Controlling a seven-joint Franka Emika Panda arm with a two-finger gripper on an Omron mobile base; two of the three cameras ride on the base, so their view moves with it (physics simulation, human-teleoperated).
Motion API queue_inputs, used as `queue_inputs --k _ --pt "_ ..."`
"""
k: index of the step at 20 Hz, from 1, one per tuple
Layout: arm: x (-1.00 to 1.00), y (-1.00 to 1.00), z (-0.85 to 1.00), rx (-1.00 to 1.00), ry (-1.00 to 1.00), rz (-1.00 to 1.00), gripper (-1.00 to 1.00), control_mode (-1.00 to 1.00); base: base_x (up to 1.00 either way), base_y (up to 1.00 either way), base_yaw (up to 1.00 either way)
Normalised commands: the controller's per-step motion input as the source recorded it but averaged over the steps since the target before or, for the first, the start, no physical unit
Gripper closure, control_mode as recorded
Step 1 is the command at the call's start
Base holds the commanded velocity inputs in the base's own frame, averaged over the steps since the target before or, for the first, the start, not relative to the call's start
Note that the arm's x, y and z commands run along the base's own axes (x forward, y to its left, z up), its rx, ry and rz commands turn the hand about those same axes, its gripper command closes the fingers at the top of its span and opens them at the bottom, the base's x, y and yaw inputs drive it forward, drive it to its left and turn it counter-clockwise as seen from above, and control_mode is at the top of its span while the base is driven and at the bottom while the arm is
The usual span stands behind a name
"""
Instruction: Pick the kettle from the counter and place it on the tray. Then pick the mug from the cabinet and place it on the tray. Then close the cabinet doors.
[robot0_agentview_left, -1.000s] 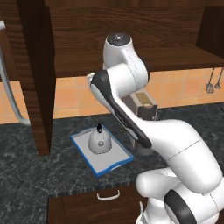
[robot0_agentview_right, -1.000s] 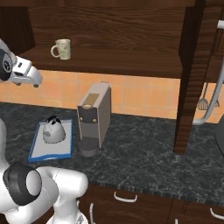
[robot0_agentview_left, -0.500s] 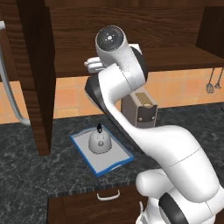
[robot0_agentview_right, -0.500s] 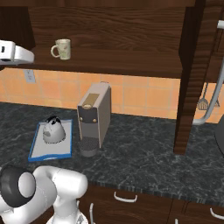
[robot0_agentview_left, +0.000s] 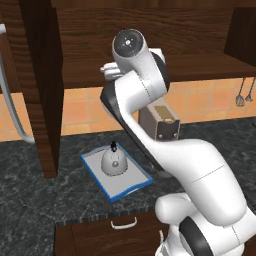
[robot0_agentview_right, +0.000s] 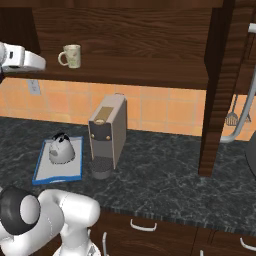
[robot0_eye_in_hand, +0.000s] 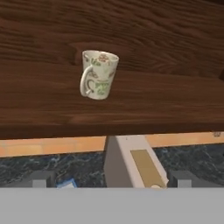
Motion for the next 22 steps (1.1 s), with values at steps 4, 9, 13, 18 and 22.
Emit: queue_inputs --k 4,9,13,18,22 --pt "0.22 0.00 0.21 0.00 -0.01 -0.13 -1.00 -1.00 0.00 0.00 0.00" --pt "0.53 0.00 0.06 0.00 0.00 -0.14 -1.00 -1.00 0.00 0.00 0.00" --pt "0.49 0.00 0.00 0.00 -0.06 -0.08 -1.00 -1.00 0.00 0.00 0.00" --pt "0.41 0.00 -0.10 0.00 0.00 -0.14 -1.00 -1.00 0.00 0.00 0.00" --pt "0.42 0.00 -0.17 0.00 0.00 -0.15 -1.00 -1.00 0.00 0.00 0.00"
